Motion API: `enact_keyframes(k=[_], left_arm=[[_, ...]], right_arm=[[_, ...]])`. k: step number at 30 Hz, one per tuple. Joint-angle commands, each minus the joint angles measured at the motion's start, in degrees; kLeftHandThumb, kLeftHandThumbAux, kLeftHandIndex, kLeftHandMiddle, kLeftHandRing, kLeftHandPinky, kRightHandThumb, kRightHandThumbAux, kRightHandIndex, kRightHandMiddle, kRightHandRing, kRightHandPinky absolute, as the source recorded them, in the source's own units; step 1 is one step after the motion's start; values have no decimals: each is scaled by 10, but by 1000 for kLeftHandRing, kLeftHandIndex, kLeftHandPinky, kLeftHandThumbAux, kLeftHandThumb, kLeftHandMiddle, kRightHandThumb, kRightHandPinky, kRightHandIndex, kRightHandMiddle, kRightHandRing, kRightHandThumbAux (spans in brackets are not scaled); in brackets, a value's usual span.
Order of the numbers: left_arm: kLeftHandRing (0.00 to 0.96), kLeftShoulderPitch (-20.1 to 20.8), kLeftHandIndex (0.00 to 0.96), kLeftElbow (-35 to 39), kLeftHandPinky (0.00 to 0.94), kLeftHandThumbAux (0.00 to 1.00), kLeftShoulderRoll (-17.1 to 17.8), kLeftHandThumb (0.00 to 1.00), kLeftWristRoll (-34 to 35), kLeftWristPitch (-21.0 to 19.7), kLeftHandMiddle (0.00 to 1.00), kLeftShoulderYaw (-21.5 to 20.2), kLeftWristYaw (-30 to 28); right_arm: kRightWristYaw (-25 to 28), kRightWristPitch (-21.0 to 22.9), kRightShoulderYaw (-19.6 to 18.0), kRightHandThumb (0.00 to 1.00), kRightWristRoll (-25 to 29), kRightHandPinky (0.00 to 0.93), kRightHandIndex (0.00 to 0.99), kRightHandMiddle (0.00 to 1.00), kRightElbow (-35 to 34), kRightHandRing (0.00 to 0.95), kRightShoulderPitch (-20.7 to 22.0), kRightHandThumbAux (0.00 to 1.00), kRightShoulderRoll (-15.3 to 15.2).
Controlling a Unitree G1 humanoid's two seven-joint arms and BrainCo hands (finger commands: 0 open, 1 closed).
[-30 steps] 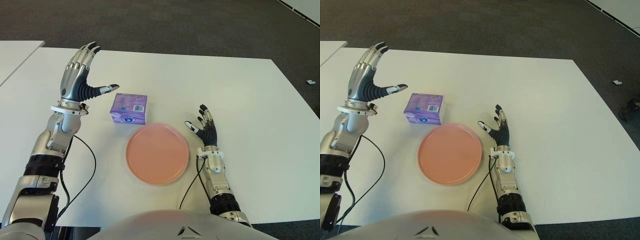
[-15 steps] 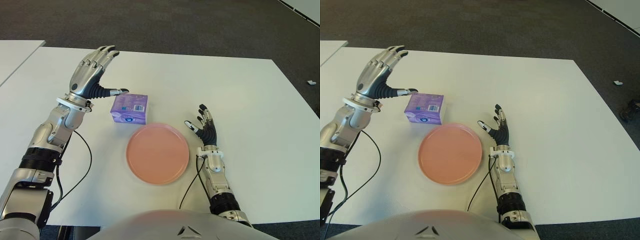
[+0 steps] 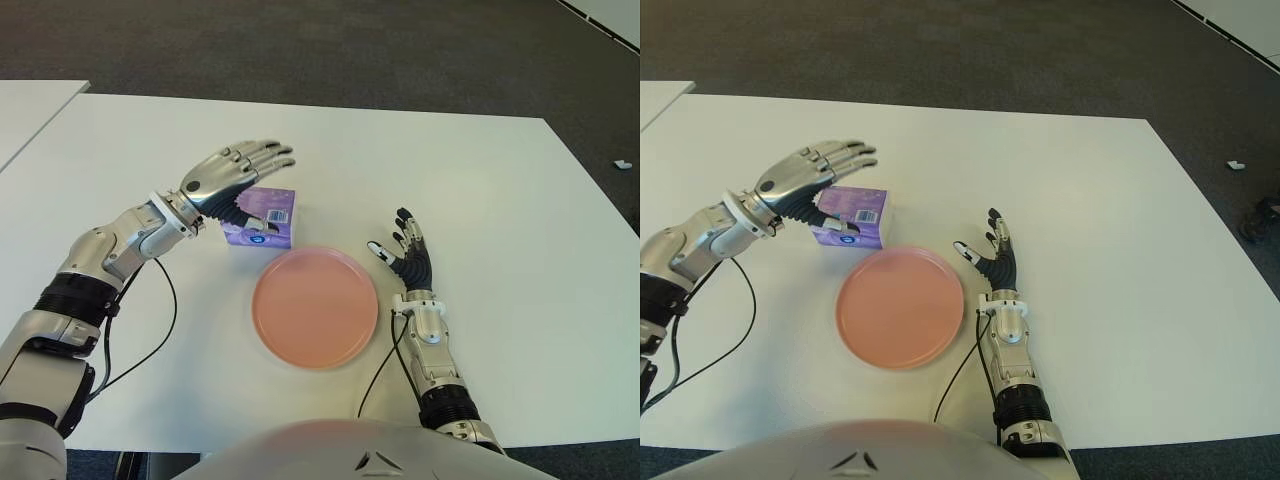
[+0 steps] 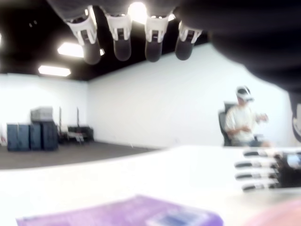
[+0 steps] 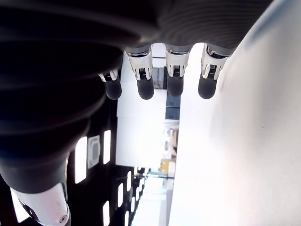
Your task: Put the tissue paper into the plate.
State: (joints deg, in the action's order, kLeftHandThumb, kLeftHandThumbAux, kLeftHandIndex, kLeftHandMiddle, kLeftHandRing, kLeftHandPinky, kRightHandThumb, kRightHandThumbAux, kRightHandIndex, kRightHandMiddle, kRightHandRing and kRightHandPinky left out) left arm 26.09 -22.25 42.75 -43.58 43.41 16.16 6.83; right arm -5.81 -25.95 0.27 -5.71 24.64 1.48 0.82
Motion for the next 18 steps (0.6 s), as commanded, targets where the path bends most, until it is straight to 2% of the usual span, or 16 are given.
enact_keyframes(k=[1, 5, 10, 18], left_arm=[[0, 8, 0, -5, 0, 331, 17, 119, 40, 8, 0, 18, -94], [0, 18, 0, 6, 0, 302, 30, 95, 55, 12, 0, 33, -173], [0, 32, 0, 7, 0, 279, 35, 84, 55, 20, 0, 45, -223], [0, 46, 0, -4, 0, 259, 31, 82, 52, 31, 0, 50, -253]], right_arm=[[5, 48, 5, 33, 1, 0, 0, 0, 42, 0, -45, 735, 5], [5, 50, 4, 33, 4, 0, 0, 0, 41, 0, -46, 734, 7], [6, 53, 5, 36, 6, 0, 0, 0, 39, 0, -46, 734, 7], [5, 56, 4, 41, 6, 0, 0, 0, 40, 0, -45, 741, 8]])
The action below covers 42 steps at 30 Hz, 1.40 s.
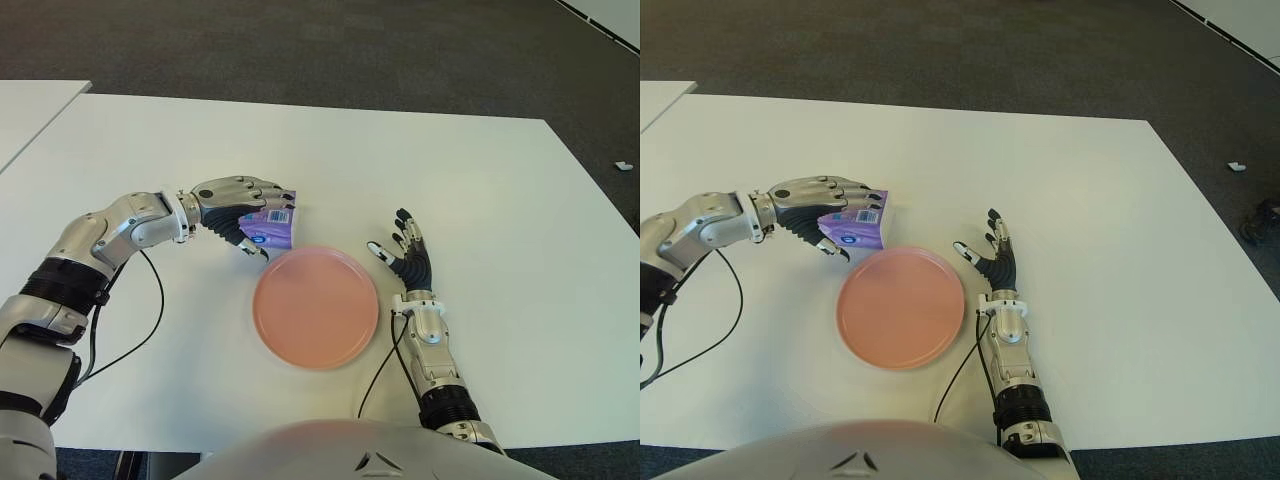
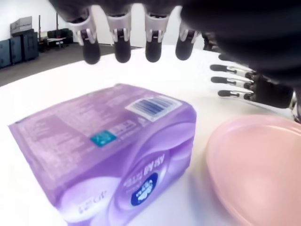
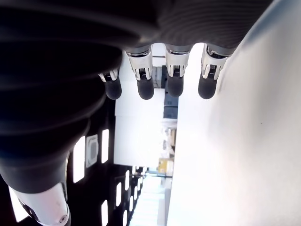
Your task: Put the tissue paper into the plate.
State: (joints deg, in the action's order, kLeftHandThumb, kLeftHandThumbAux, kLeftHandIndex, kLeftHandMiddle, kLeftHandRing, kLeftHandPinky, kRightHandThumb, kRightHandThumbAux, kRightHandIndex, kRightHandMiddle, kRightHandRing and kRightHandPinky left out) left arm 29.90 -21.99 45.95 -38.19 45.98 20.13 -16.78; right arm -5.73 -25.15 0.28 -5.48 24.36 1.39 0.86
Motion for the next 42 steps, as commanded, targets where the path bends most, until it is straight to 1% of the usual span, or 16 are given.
enact_keyframes(k=[1, 9, 13, 19, 29, 30, 32, 35, 39, 42], left_arm=[[0, 10, 0, -9, 0, 258, -3, 82, -6, 5, 0, 12, -16], [0, 28, 0, -31, 0, 246, -9, 69, -40, 3, 0, 24, 5], [0, 38, 0, -45, 0, 244, -16, 59, -72, -8, 0, 27, 31], [0, 55, 0, -65, 0, 247, -21, 53, -123, -30, 0, 33, 85], [0, 71, 0, -86, 0, 262, -16, 69, -171, -54, 0, 45, 171], [0, 72, 0, -87, 0, 263, -16, 69, -173, -55, 0, 46, 176], [0, 70, 0, -85, 0, 266, -16, 71, -183, -66, 0, 43, 205], [0, 70, 0, -85, 0, 270, -16, 72, -189, -71, 0, 45, 222], [0, 66, 0, -82, 0, 281, -17, 72, -197, -87, 0, 40, 268], [0, 66, 0, -84, 0, 294, -17, 71, -205, -98, 0, 42, 292]], right_arm=[[5, 47, 4, 41, 4, 0, 0, 0, 44, 0, -43, 742, 7], [5, 50, 4, 39, 2, 0, 0, 0, 45, 0, -41, 735, 7], [4, 53, 4, 28, 1, 0, 0, 0, 47, 0, -39, 737, 6], [3, 56, 4, 22, -3, 0, 0, 0, 49, 0, -37, 733, 3], [5, 52, 3, 14, -2, 0, 0, 0, 56, 0, -35, 728, -1], [6, 51, 3, 14, -2, 0, 0, 0, 57, 0, -35, 728, -1], [8, 48, 2, 15, 1, 0, 0, 0, 60, 0, -34, 730, -2], [9, 46, 1, 15, 2, 0, 0, 1, 62, 0, -33, 732, -2], [9, 43, 0, 17, 4, 0, 0, 3, 67, 0, -32, 735, -3], [10, 40, 0, 18, 4, 0, 0, 6, 72, 0, -30, 740, -4]])
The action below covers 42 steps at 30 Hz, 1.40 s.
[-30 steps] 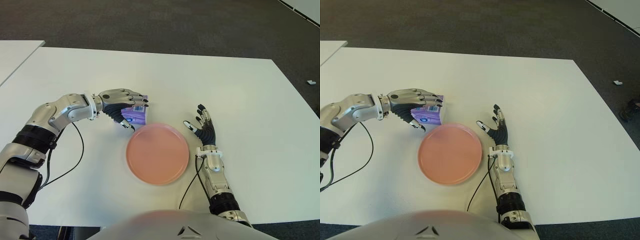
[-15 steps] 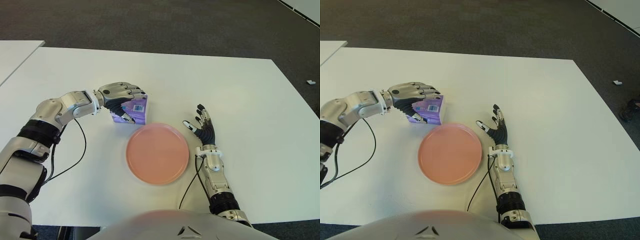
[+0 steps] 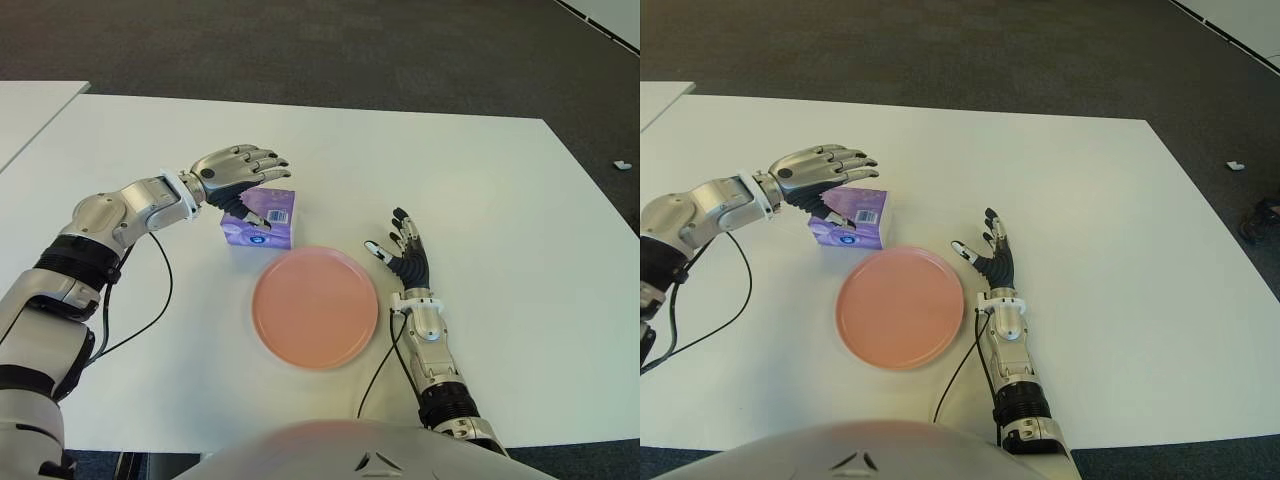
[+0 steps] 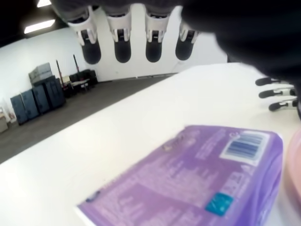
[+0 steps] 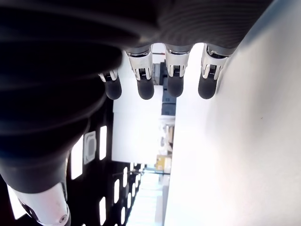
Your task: Put the tissue paper into the plate.
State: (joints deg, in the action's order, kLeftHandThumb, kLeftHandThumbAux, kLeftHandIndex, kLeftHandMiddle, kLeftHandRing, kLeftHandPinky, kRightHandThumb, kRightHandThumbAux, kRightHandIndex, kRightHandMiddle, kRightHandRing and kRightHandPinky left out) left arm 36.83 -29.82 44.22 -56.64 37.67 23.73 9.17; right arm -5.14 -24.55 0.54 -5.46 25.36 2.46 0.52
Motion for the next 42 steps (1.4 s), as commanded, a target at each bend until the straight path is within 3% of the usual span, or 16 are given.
enact_keyframes(k=[1, 10, 32, 42], left_arm=[[0, -3, 0, -6, 0, 298, 0, 72, -22, -18, 0, 8, 37], [0, -1, 0, -22, 0, 316, -1, 62, -31, -40, 0, 16, 65], [0, -1, 0, -55, 0, 268, 3, 95, 25, -4, 0, 28, -34], [0, -2, 0, -68, 0, 261, 2, 99, 23, -7, 0, 36, -61]], right_arm=[[4, 33, -3, 18, 4, 0, 0, 6, 64, 0, -40, 742, -1], [8, 23, -2, 11, 6, 0, 0, 10, 69, 0, -39, 745, -5], [13, 25, -7, 19, 8, 0, 0, 9, 72, 0, -37, 729, -4], [11, 21, -7, 27, 4, 1, 0, 15, 78, 0, -33, 736, -5]])
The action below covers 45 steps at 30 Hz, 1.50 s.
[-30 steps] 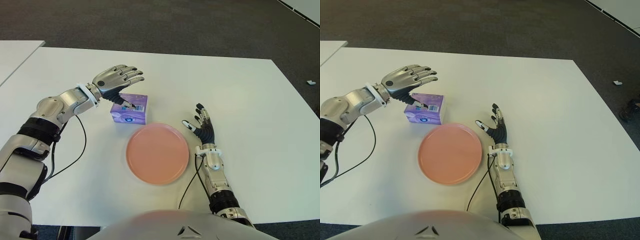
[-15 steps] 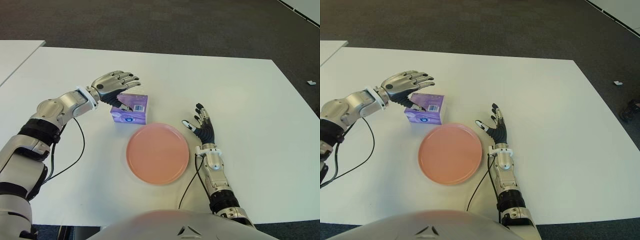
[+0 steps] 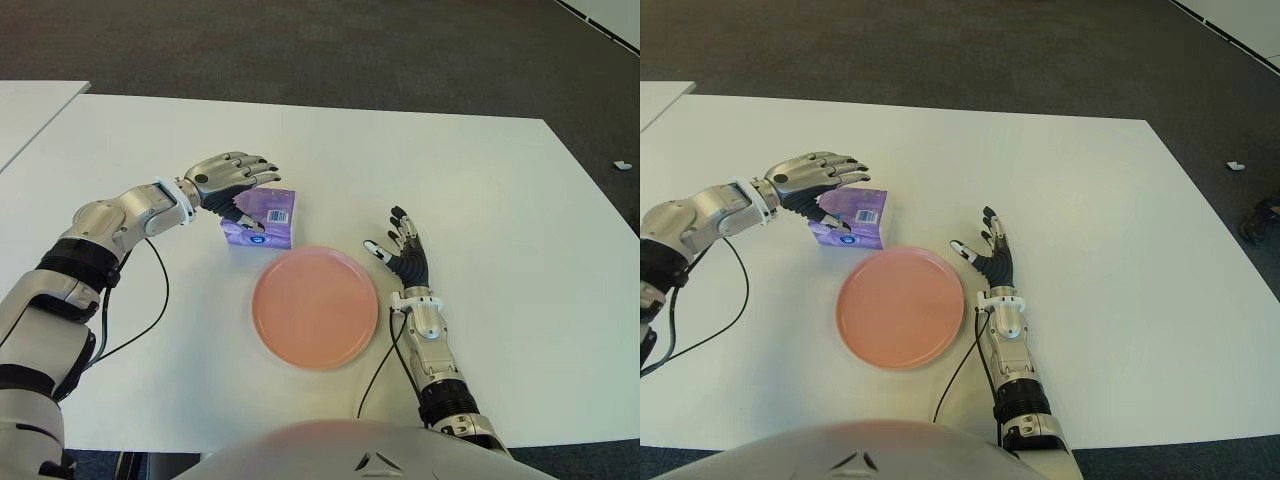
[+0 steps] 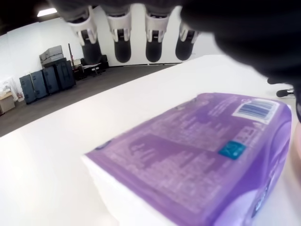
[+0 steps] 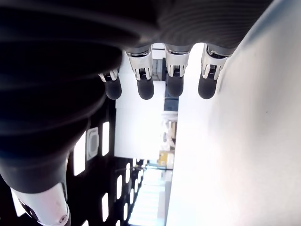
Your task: Put the tissue paper into the plate.
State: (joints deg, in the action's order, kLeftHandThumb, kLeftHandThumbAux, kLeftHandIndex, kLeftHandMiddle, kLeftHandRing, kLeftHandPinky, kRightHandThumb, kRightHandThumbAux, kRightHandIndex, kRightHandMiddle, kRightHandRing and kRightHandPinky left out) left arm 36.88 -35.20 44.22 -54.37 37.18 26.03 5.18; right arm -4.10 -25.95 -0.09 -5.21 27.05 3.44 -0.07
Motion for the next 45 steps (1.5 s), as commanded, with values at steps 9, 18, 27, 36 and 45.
enact_keyframes(k=[9, 18, 27, 36, 45], left_arm=[[0, 4, 0, -57, 0, 245, -10, 84, -13, -5, 0, 36, -14], [0, 11, 0, -89, 0, 233, -21, 60, -9, 8, 0, 51, 6], [0, 15, 0, -97, 0, 247, -23, 61, -10, 10, 0, 58, 11], [0, 18, 0, -113, 0, 248, -28, 60, -21, -2, 0, 70, 27], [0, 26, 0, -141, 0, 242, -41, 70, -29, -18, 0, 88, 55]], right_arm=[[10, 31, 0, 13, 7, 0, 0, 12, 61, 0, -44, 738, -1], [8, 36, -2, 10, 4, 0, 0, 7, 58, 0, -45, 732, 1], [12, 35, -2, 18, 6, 0, 0, 9, 58, 0, -45, 730, 0], [13, 38, -1, 16, 5, 0, 0, 7, 57, 0, -47, 729, 1], [10, 44, 1, 22, 0, 0, 0, 8, 53, 0, -48, 727, -1]])
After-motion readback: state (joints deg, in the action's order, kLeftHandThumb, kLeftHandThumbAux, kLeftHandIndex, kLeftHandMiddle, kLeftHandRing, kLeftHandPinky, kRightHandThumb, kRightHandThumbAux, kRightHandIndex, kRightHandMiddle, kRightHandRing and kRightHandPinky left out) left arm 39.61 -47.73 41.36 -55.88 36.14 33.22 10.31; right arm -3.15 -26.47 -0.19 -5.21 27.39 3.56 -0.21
